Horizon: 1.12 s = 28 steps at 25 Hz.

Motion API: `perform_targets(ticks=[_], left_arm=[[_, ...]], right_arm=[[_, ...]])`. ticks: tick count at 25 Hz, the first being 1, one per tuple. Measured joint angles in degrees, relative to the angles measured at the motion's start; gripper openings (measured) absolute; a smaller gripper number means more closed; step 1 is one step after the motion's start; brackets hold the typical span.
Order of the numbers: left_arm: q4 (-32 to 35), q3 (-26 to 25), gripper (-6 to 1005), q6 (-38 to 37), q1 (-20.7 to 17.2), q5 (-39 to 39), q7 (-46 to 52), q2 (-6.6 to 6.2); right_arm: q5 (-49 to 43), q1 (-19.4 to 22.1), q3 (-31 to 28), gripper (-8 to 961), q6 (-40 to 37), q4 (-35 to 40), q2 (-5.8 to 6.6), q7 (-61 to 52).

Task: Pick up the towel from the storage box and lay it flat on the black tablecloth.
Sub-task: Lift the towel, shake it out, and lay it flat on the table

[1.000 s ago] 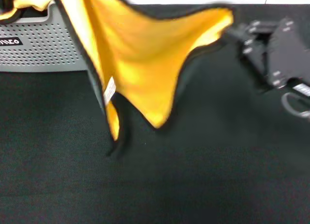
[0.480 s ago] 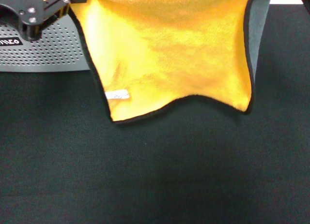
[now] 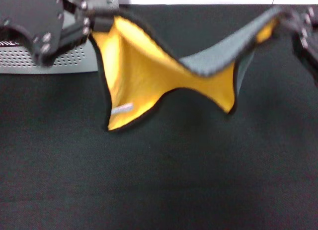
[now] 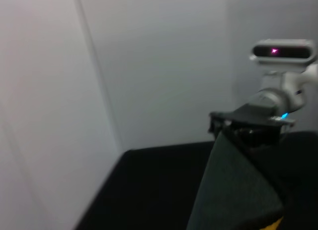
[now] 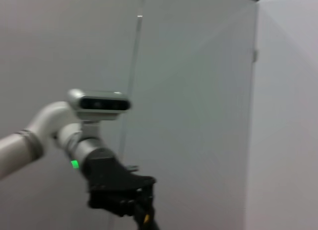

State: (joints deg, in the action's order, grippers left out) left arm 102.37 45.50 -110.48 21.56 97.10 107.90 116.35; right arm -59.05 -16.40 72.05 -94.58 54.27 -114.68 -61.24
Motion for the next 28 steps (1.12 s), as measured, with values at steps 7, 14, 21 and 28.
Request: perform_targets(ticks=[7, 14, 21, 28], left_arm=[[1.1, -1.9, 14, -5.5, -9.6, -18.1, 1.8, -4.37], [-4.2, -1.0, 14, -5.1, -5.2, -4.6, 0.3, -1.49], [-26.7, -2.4, 14, 2.5, 7.9, 23.7, -5.0, -0.13], [-31.4, -2.1, 15, 9.0, 12.5, 35.9, -5.0, -0.67]], right_arm=[[-0.9, 9.8, 1.7, 17, -9.5, 12.9, -0.75, -12.3], [-10.7, 3.5, 2.6, 18, -1.2, 5.9, -0.68, -15.9], [-18.5, -8.8, 5.6, 19, 12.4, -9.5, -0.88, -13.6], [-19.5, -9.8, 5.4, 21, 19.1, -10.5, -0.28, -12.3]])
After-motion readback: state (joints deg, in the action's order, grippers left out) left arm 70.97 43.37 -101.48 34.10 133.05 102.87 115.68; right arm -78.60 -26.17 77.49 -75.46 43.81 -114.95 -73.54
